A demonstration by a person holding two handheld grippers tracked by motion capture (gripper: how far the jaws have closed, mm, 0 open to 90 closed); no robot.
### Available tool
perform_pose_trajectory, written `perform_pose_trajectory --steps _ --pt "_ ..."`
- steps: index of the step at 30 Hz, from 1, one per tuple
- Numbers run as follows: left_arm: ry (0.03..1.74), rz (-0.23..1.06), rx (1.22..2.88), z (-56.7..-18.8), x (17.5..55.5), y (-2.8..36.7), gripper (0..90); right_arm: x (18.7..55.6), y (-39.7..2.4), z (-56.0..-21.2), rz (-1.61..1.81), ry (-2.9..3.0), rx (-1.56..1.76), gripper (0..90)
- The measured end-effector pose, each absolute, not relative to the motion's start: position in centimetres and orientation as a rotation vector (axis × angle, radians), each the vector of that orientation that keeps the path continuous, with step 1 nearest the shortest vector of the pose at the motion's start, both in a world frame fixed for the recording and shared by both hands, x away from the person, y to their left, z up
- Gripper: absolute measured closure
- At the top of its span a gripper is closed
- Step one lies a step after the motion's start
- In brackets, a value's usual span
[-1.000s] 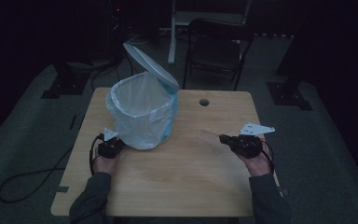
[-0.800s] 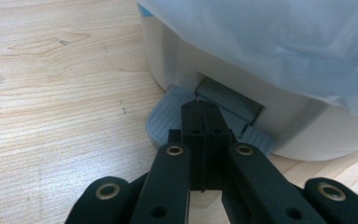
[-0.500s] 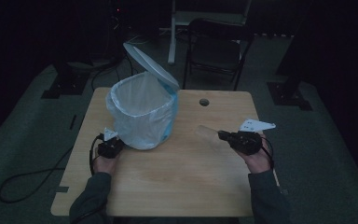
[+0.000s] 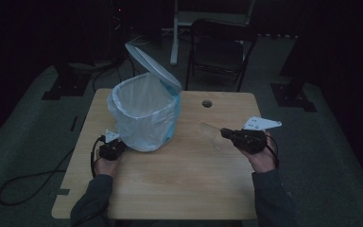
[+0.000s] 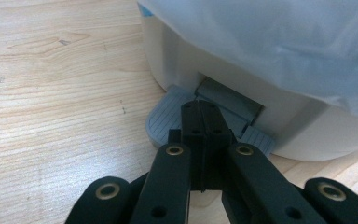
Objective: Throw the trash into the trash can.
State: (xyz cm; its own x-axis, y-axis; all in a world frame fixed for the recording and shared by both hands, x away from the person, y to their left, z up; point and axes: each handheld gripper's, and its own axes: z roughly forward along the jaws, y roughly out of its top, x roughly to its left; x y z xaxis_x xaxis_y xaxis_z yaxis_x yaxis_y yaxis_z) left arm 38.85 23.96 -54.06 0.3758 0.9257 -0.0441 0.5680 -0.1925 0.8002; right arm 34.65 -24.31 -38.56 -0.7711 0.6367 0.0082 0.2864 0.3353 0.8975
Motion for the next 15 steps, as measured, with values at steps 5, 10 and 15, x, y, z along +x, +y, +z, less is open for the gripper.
perform_pose_trajectory --steps 5,10,15 --pt "1.294 0.595 1.877 -54.1 38.8 24.0 90.0 34.7 -24.1 -38.1 1.418 2.256 0.804 86.6" --pt "1.294 0.596 1.878 -54.1 38.8 24.0 90.0 34.7 -23.9 -37.8 1.421 2.256 0.795 86.6" --pt "1.294 0.598 1.876 -54.1 38.8 24.0 90.0 34.7 -23.7 -37.5 1.424 2.254 0.784 86.7"
